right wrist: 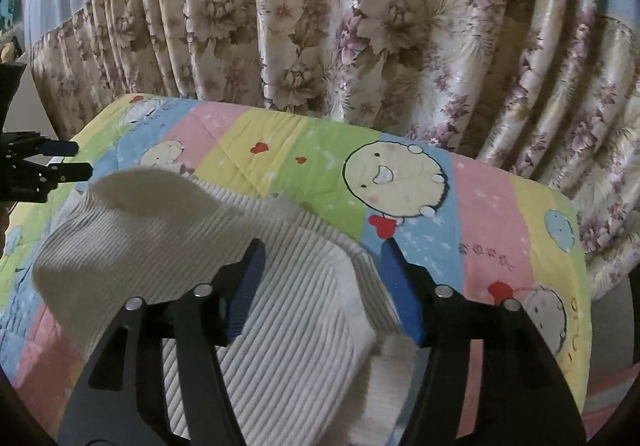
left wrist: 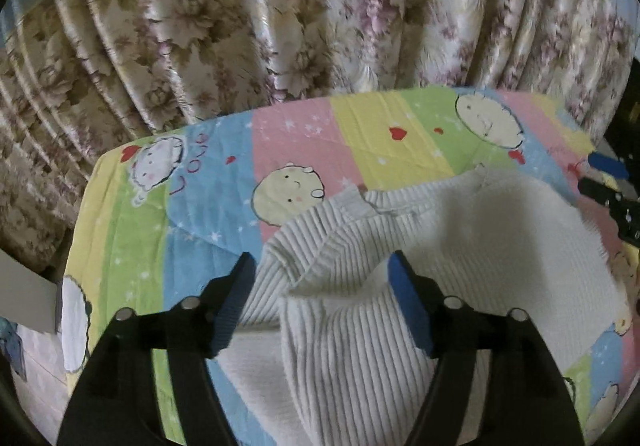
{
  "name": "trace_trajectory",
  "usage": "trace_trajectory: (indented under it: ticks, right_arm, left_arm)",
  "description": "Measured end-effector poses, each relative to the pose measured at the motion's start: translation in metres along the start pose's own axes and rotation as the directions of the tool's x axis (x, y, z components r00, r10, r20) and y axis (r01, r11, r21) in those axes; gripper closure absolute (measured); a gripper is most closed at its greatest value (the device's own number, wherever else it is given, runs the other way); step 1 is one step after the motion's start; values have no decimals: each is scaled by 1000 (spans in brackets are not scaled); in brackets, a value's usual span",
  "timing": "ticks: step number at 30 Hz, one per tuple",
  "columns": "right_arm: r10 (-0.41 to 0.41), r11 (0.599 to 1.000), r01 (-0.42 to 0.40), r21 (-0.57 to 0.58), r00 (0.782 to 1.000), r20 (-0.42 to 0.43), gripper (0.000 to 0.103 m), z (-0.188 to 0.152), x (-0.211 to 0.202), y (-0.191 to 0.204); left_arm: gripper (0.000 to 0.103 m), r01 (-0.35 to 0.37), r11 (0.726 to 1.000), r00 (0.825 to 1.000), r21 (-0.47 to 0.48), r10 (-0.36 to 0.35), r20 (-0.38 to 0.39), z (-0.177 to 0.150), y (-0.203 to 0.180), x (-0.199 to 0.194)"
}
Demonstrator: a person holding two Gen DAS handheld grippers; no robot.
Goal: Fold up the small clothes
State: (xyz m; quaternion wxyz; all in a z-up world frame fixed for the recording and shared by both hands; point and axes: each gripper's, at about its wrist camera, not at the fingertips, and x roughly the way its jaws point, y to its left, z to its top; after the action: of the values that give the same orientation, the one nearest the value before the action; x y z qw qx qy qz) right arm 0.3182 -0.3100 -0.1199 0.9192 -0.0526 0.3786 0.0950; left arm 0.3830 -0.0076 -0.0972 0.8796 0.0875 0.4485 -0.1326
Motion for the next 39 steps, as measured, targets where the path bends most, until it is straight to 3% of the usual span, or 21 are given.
trace_trajectory:
  ticks: [6, 13, 15, 17, 19, 23, 28, 34, 39]
  right_arm:
    - [58, 997, -57, 61, 998, -18, 40, -46, -31, 5]
    - [98, 983, -88, 159, 994, -56, 41, -96, -46, 10]
    - [89, 980, -72, 185, 992, -86, 57, -103, -41, 9]
    - [69, 980, -45, 195, 991, -116, 69, -109, -36, 10]
    - [102, 972, -75, 222, 989, -112, 86, -111, -36, 10]
    - [69, 990, -51, 131, 989, -133, 91, -113, -37, 24]
    - [-13, 996, -3, -88, 984, -179, 91, -115, -41, 35]
    - [-76, 975, 24, -220, 969, -233, 91, -129, -29, 36]
    - [-91, 968, 32, -251, 970, -224, 90, -133, -23, 40]
  left_arm:
    - [27, 14, 999, 1000, -43, -14, -6, -47, 3, -21]
    - [29, 61, 991, 992, -117, -73, -99, -102, 3, -5]
    - [30, 69, 992, 993, -103, -78, -88, -107, -3, -6]
    - [42, 37, 997, 995, -65, -43, -90, -108, -9, -6]
    - [50, 21, 999, 995, -41, -25, -97, -109, -14, -5]
    - [66, -4, 1000, 992, 4, 4, -125, -115, -18, -6]
    - [73, -45, 995, 988, 86, 57, -143, -118, -27, -13]
    - [73, -69, 990, 985, 121, 87, -151, -127, -32, -14]
    - [68, -105, 983, 983, 151, 126, -136, -131, -38, -8]
